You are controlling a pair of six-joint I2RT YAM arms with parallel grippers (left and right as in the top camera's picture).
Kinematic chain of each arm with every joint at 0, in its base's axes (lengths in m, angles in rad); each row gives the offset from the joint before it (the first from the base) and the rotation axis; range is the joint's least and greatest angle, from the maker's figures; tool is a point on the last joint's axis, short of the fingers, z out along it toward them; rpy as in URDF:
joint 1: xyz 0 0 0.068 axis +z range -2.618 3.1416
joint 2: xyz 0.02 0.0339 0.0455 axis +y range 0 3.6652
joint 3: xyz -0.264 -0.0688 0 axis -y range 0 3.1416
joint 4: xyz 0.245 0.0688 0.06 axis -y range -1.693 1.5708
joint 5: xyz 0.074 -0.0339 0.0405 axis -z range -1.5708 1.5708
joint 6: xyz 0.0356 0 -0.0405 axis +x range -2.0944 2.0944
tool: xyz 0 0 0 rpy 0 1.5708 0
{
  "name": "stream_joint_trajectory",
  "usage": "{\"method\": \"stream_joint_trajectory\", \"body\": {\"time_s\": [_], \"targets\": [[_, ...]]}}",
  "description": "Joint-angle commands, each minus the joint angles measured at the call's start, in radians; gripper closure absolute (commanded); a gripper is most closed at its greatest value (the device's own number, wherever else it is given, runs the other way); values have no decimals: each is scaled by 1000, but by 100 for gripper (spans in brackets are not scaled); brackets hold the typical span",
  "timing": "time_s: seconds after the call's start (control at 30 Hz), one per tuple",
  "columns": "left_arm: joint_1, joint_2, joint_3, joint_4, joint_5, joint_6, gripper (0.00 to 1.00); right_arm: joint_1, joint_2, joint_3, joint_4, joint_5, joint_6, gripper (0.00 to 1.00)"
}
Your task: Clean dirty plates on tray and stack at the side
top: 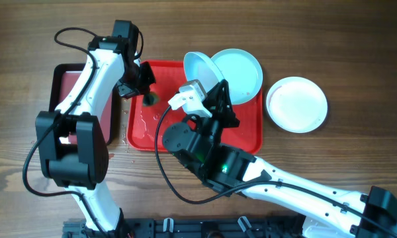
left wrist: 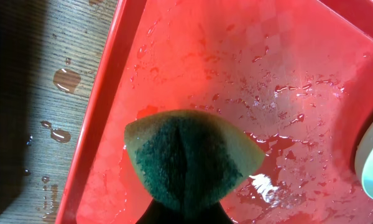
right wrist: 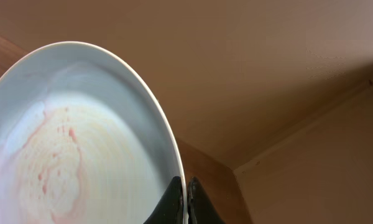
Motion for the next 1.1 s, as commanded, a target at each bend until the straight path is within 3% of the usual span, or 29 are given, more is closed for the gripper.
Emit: {"method": "stream_joint_trajectory", "body": {"time_s": [0.0, 0.13, 0.23, 0.3, 0.33, 0.47, 0.57, 0.67, 0.8, 0.97, 1.07], "targets": [[-3, 3, -4, 5, -6, 23, 96, 3, -16, 10, 5, 16, -16, 96], [-3, 3, -4, 6, -6, 23, 96, 3, -14, -32, -38, -141, 53, 96], [-3, 3, -4, 6, -6, 23, 96, -3, -11, -44, -271, -319, 316, 95], [-3, 3, -4, 6, -6, 23, 96, -31, -11, -44, -337, -355, 536, 96], [-3, 3, -4, 8, -6, 23, 96, -47, -12, -44, -340, -428, 593, 96], [-3, 3, -4, 9, -6, 23, 96, -252, 24, -45, -391, -1049, 1014, 96], [-3, 3, -4, 10, -6, 23, 96, -326, 152, -45, -380, -1228, 1093, 96], [-3, 3, -4, 10, -6, 23, 96, -328, 271, -45, -332, -1293, 1124, 95], [-3, 3, -4, 11, -6, 23, 96, -358, 283, -45, -267, -1377, 1034, 57], [-3, 3, -4, 19, -6, 23, 96, -433, 351, -45, -113, -1505, 707, 53], [-3, 3, -4, 19, -6, 23, 96, -461, 405, -44, -40, -1537, 695, 53]]}}
